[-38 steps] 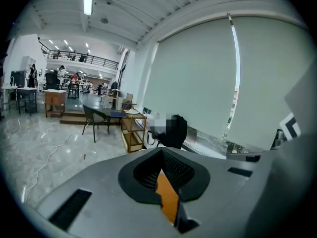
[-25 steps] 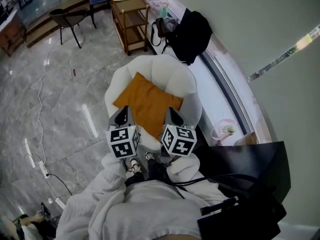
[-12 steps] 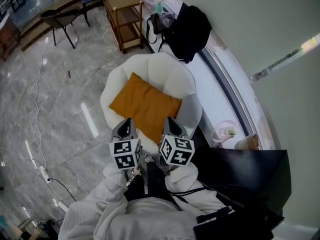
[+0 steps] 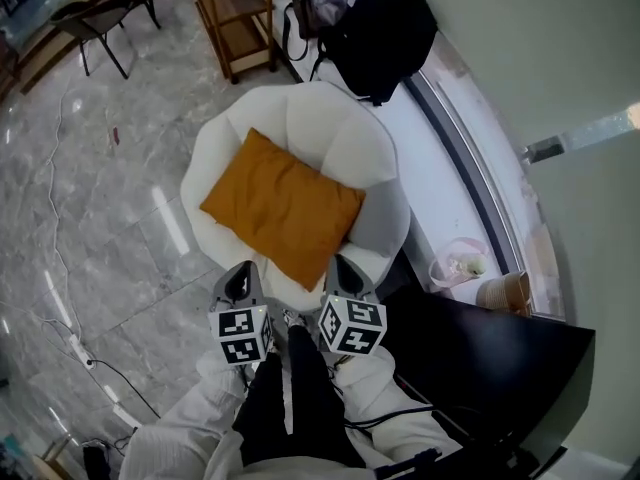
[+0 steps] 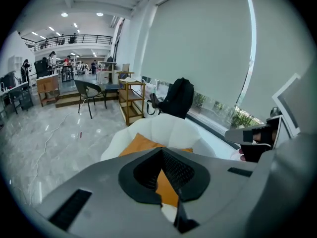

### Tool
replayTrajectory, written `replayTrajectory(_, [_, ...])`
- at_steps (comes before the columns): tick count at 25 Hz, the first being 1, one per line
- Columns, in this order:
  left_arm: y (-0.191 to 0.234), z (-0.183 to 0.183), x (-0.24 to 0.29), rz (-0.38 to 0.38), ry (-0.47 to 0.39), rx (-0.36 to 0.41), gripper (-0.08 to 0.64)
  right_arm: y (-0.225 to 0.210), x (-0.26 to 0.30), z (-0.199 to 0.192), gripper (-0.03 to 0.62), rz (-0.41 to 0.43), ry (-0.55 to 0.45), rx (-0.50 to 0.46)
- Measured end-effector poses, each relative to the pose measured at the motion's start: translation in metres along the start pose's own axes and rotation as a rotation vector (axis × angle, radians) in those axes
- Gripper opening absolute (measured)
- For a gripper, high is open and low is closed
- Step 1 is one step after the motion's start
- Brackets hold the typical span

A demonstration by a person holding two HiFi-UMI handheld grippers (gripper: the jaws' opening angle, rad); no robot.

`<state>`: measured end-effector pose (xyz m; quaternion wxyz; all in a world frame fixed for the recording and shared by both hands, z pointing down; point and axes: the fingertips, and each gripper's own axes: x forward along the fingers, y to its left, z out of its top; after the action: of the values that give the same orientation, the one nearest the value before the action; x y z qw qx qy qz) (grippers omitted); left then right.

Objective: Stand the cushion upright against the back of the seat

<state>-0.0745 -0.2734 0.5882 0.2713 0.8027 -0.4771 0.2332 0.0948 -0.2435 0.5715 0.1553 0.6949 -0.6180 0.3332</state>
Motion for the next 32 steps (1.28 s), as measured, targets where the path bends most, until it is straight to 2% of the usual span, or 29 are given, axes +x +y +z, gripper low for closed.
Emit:
replayTrajectory(8, [0.006, -0.061, 0.073, 0.019, 0.069, -0.027, -0.003, -0.04, 0.062, -0.071, 0.063, -0.045, 0.091, 0.038])
replayTrajectory(23, [-0.008, -0.136, 0.143, -0.039, 0.186, 0.066, -0.003, -0.112, 0.134, -0.134, 0.063, -0.087, 0.144, 0.163])
replayTrajectory(29, [-0.012, -0.159, 0.167, -0.038, 0.216, 0.041, -0.003, -0.139, 0.164, -0.164, 0.067, -0.115, 0.165, 0.161])
replayTrajectory(30, [-0.013, -0.163, 0.17, -0.037, 0.224, 0.04, -0.003, -0.143, 0.168, -0.169, 0.076, -0.111, 0.172, 0.176])
replayTrajectory(32, [-0.013, -0.168, 0.176, -0.033, 0.231, 0.041, -0.003, -0.149, 0.177, -0.181, 0.151, -0.093, 0.195, 0.21])
